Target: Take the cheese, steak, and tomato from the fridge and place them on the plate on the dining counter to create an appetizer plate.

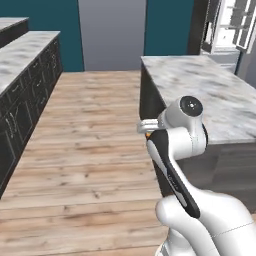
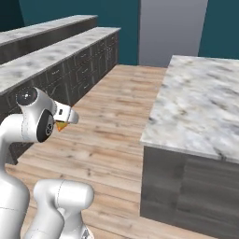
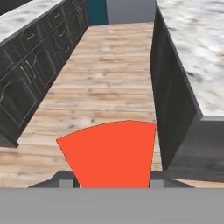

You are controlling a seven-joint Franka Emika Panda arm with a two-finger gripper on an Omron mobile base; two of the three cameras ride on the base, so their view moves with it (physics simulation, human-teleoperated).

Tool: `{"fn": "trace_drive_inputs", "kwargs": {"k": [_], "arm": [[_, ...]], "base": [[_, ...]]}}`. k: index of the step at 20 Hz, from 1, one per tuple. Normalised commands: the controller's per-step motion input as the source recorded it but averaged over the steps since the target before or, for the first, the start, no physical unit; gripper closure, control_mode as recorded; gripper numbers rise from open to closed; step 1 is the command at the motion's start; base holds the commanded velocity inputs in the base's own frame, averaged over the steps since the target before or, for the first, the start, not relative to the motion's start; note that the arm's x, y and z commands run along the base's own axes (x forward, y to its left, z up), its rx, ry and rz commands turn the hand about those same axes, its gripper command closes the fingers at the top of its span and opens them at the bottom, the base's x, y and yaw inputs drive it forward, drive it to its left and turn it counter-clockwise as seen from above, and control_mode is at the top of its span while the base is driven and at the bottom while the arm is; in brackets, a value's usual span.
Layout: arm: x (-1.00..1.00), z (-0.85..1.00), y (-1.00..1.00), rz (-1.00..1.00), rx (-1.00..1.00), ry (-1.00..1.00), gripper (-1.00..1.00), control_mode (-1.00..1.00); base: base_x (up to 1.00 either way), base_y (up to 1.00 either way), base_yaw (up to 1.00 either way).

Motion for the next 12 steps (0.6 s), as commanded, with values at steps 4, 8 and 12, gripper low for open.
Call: {"fn": "trace_drive_inputs", "kwargs": {"k": [4, 8, 12], "arm": [[0.00, 0.00, 0.00, 0.00, 0.00, 0.00, 1.00, 1.00], [0.00, 0.00, 0.00, 0.00, 0.00, 0.00, 1.00, 1.00], [0.00, 0.00, 0.00, 0.00, 0.00, 0.00, 1.00, 1.00]], "base": [[-0.20, 1.00, 0.00], [-0.08, 1.00, 0.00], [0.00, 1.00, 0.00]]}}
